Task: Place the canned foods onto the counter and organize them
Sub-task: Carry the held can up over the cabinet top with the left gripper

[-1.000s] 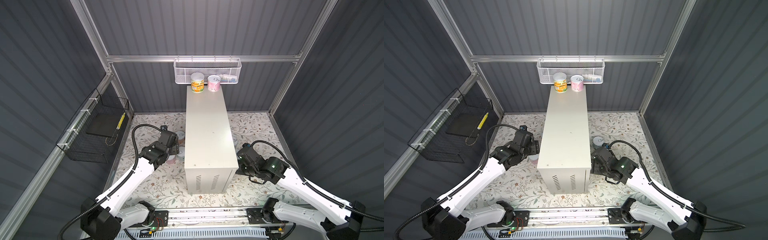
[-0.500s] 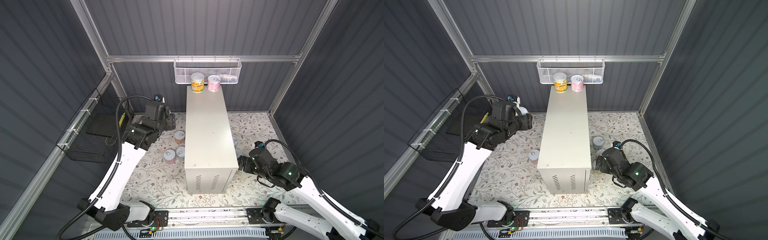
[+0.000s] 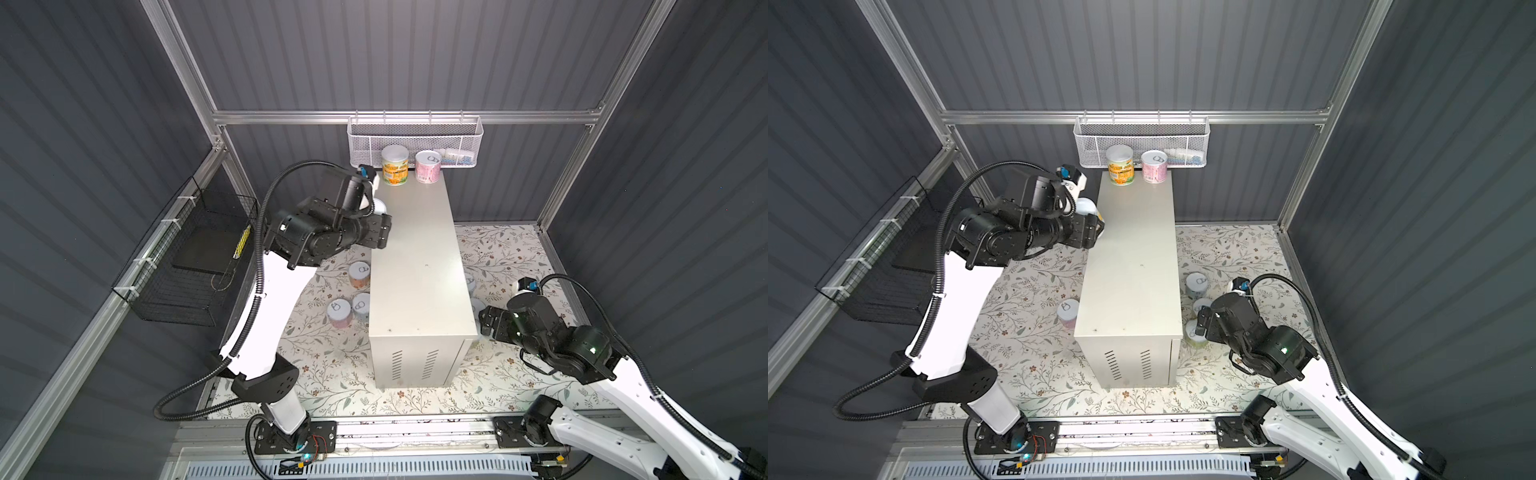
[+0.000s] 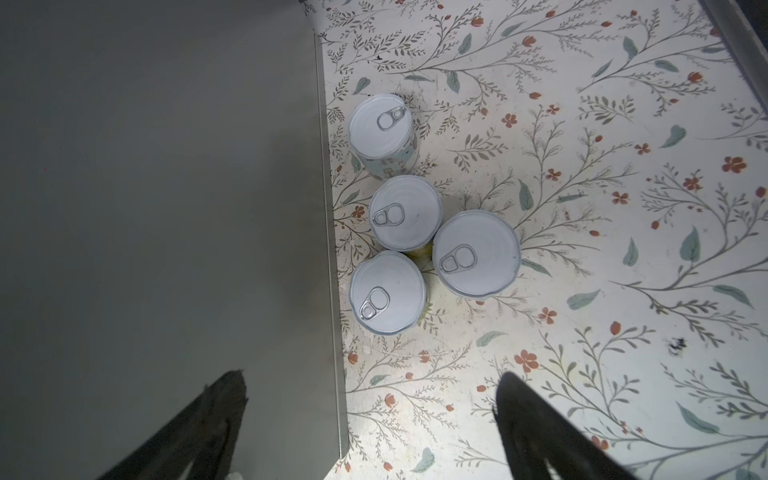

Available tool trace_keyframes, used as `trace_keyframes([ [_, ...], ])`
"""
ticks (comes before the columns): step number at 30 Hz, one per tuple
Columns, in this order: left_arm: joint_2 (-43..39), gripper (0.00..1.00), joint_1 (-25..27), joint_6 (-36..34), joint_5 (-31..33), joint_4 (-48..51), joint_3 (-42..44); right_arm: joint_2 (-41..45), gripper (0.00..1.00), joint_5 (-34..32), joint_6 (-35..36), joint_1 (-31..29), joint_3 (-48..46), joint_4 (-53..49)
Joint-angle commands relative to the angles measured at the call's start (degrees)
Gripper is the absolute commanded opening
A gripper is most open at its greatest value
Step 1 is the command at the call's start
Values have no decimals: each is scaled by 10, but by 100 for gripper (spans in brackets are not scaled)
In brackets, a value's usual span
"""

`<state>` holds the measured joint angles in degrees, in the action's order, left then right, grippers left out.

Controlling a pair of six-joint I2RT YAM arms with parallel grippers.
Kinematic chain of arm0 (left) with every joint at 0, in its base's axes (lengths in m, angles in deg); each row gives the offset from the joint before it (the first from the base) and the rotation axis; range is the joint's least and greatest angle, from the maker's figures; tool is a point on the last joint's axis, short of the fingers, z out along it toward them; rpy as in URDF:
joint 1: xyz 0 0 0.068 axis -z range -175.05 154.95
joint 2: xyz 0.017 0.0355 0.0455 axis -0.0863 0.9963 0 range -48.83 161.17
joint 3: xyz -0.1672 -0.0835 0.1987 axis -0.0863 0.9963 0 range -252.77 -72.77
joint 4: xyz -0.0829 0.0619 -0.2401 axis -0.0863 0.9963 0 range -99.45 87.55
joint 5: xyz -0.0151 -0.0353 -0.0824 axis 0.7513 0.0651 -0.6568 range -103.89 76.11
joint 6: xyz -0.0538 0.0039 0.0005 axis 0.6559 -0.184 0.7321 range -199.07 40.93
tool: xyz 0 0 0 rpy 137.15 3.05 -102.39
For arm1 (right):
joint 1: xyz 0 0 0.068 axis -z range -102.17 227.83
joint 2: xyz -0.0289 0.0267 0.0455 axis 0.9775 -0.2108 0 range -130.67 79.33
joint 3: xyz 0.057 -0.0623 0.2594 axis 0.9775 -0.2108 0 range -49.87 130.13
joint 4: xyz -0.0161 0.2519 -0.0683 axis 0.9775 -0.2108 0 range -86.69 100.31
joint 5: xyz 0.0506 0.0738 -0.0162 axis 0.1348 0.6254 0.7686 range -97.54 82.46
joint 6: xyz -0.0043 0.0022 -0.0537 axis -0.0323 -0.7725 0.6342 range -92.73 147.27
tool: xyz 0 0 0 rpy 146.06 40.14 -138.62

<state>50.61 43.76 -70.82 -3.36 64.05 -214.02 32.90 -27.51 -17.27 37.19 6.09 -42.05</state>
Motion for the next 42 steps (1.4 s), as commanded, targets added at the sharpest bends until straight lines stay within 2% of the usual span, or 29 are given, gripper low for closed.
trace_keyframes([
  [1,16,0,4,-17,-8,34,-29,8,95,-19,15,2,18,4],
  [10,18,0,13,-13,-13,-6,19,5,95,-36,38,5,51,11],
  [19,22,0,16,-17,-5,-29,48,-18,95,-23,60,6,86,42],
  [20,23,4,16,-18,-6,-31,49,-21,95,-21,65,6,92,48],
  [21,23,13,16,-18,-8,-33,52,-24,95,-20,70,5,100,51],
  [23,21,41,16,-20,-9,-40,58,-34,95,-17,81,5,120,56],
  [25,22,56,16,-23,-10,-45,61,-46,95,-11,92,5,141,61],
  [31,28,73,16,-34,-29,-61,62,-78,95,11,119,5,176,99],
  [33,24,84,16,-37,-31,-67,63,-89,95,17,125,5,188,110],
  [37,11,97,16,-44,-30,-77,70,-115,95,32,139,5,223,123],
  [42,-23,99,16,-57,-21,-91,89,-133,94,41,158,4,257,139],
])
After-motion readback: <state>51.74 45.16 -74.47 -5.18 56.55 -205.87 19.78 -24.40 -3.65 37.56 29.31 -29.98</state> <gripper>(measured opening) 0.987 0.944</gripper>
